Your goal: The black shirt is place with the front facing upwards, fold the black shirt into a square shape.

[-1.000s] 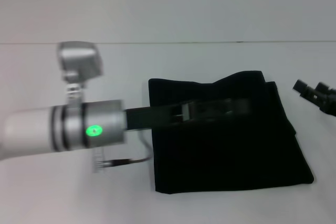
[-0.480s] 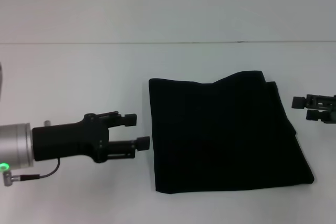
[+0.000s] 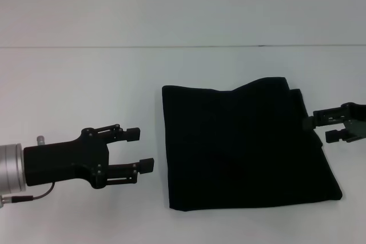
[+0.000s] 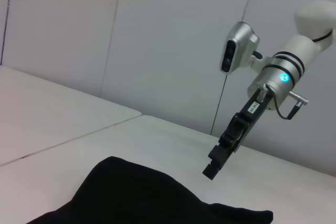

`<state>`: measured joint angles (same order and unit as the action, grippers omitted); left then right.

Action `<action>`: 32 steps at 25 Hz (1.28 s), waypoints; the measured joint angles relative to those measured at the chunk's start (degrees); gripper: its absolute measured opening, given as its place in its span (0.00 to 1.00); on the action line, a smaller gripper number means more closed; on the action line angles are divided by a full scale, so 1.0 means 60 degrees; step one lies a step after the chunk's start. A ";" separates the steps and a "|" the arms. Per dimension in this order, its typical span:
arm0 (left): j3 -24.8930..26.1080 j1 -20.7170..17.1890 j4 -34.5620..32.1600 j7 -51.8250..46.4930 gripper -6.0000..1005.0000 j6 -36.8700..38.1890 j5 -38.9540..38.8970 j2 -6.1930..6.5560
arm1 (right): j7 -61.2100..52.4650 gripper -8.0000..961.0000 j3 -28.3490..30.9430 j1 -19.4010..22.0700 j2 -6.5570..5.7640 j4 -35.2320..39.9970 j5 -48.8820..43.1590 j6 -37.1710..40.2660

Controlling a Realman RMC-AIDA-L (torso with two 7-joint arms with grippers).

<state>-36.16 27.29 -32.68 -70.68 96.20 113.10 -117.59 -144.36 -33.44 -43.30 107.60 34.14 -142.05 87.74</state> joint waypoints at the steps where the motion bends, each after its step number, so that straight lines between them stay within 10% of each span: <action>1: -0.0003 -0.0002 -0.0021 -0.0014 0.81 0.0028 0.0000 0.0008 | -0.0087 0.98 -0.0025 -0.0041 0.0009 0.0000 -0.0088 -0.0033; 32: -0.0045 0.0174 -0.0010 -0.0430 0.81 0.0374 0.0077 0.0064 | -0.0379 0.98 -0.0573 -0.0440 0.0465 -0.1147 -0.0352 -0.1692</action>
<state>-36.43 28.33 -32.74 -73.26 98.44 113.56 -117.20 -146.63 -36.88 -45.94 110.40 27.26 -144.16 77.59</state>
